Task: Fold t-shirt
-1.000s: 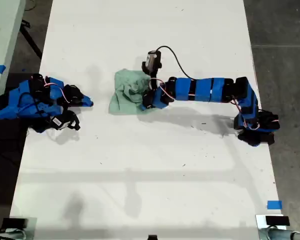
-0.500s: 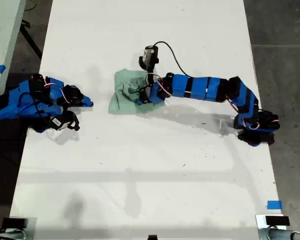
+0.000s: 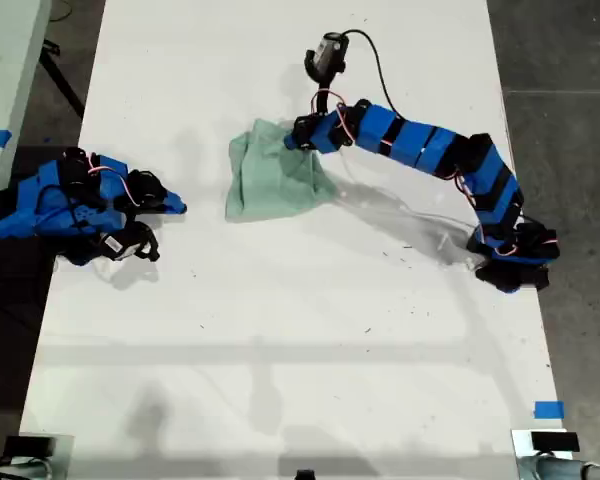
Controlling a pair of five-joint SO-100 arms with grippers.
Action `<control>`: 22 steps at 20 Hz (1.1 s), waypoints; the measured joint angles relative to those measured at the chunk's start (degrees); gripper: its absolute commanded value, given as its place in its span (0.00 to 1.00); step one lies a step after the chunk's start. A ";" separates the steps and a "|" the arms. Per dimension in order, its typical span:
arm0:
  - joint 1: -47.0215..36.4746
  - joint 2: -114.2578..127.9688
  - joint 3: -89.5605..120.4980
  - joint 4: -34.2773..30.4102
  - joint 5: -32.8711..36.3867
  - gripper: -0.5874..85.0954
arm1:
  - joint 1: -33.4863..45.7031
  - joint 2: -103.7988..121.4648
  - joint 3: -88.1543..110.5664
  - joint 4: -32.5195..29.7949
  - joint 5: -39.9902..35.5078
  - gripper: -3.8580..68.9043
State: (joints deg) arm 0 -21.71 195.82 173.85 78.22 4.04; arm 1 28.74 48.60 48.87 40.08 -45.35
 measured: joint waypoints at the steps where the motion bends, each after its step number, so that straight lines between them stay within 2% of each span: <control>1: 0.00 0.00 0.00 0.00 0.00 0.01 | 1.41 0.00 0.00 -1.67 -0.70 0.04; 3: 0.00 0.00 0.00 0.00 0.00 0.01 | 3.52 0.09 0.00 -3.25 -2.37 0.04; 6: 0.00 0.00 0.00 0.00 0.00 0.01 | 3.34 3.16 0.00 -2.37 -4.04 0.04; 8: 0.00 0.00 0.00 0.00 0.00 0.04 | 2.99 6.24 0.00 1.05 -4.13 0.04; 10: 0.00 0.00 0.00 0.00 0.00 0.14 | 3.16 10.46 0.00 5.71 -4.57 0.04; 13: 1.41 0.00 0.00 0.09 0.00 0.16 | 1.58 21.18 2.46 14.24 -4.39 0.04; 15: 2.99 0.00 0.00 0.09 0.00 0.15 | 0.00 31.99 11.07 18.72 -3.25 0.04; 17: 3.34 0.00 0.00 0.09 0.00 0.15 | -0.79 45.88 24.87 20.13 0.00 0.04; 22: 0.88 0.00 0.00 0.09 0.00 0.15 | -3.60 87.36 68.03 24.26 15.56 0.04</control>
State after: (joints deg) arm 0 -20.83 195.82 173.85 78.31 4.04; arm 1 25.14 135.97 116.89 64.34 -29.79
